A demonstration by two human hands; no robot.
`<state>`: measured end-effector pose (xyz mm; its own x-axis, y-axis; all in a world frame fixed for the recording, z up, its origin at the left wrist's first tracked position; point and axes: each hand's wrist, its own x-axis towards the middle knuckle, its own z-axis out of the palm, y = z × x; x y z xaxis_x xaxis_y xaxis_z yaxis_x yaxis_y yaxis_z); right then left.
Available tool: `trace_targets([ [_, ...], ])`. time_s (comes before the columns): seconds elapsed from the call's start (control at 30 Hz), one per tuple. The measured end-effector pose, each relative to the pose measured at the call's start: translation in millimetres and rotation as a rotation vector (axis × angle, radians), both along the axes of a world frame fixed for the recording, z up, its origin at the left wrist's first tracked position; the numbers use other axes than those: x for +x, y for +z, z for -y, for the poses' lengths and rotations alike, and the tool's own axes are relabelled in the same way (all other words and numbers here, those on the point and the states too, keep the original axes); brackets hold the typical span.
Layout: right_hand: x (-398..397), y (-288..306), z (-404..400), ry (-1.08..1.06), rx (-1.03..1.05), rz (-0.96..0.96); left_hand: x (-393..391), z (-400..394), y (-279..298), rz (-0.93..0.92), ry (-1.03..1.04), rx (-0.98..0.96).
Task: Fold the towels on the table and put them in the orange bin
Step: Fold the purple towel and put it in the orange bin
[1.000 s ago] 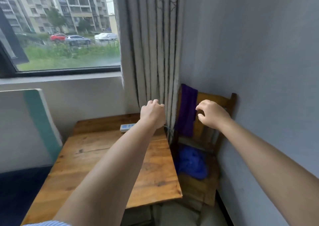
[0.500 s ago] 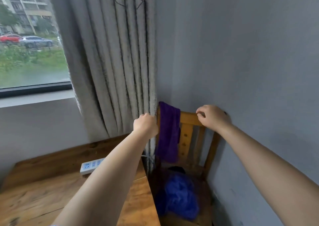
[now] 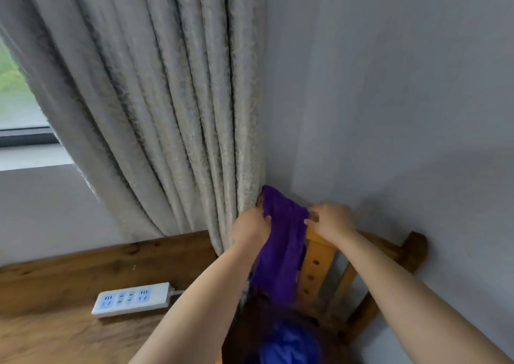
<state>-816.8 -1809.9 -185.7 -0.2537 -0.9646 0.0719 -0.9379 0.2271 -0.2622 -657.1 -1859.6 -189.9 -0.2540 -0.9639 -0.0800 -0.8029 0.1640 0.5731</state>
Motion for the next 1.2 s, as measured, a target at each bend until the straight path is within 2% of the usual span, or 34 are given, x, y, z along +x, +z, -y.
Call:
trace_targets([
  [0.13,-11,-29,25,0.046,-0.001,0.056,-21,19,-25,-0.095,0.135,0.026],
  [0.3,-15,-44,29,0.085,-0.237,0.107,-34,22,-41,-0.237,0.269,-0.006],
  [0.4,-13,-48,25,0.093,-0.306,0.111,-40,18,-41,-0.324,0.293,0.03],
  [0.53,-18,-50,14,0.04,-0.344,0.136,-23,17,-38,-0.34,0.269,0.038],
  [0.6,-17,-46,7,0.028,-0.348,0.159,-12,13,-36,-0.357,0.189,0.014],
  [0.73,2,-18,-11,0.071,-0.502,0.184,12,6,-4,-0.436,0.068,-0.09],
  [0.87,39,29,-32,0.103,-0.668,0.196,47,-9,48,-0.54,0.024,-0.188],
  [1.07,128,78,-63,0.192,-0.679,0.25,144,-62,94,-0.654,0.157,-0.299],
  [1.2,217,92,-96,0.278,-0.667,0.257,241,-116,97,-0.604,0.231,-0.353],
])
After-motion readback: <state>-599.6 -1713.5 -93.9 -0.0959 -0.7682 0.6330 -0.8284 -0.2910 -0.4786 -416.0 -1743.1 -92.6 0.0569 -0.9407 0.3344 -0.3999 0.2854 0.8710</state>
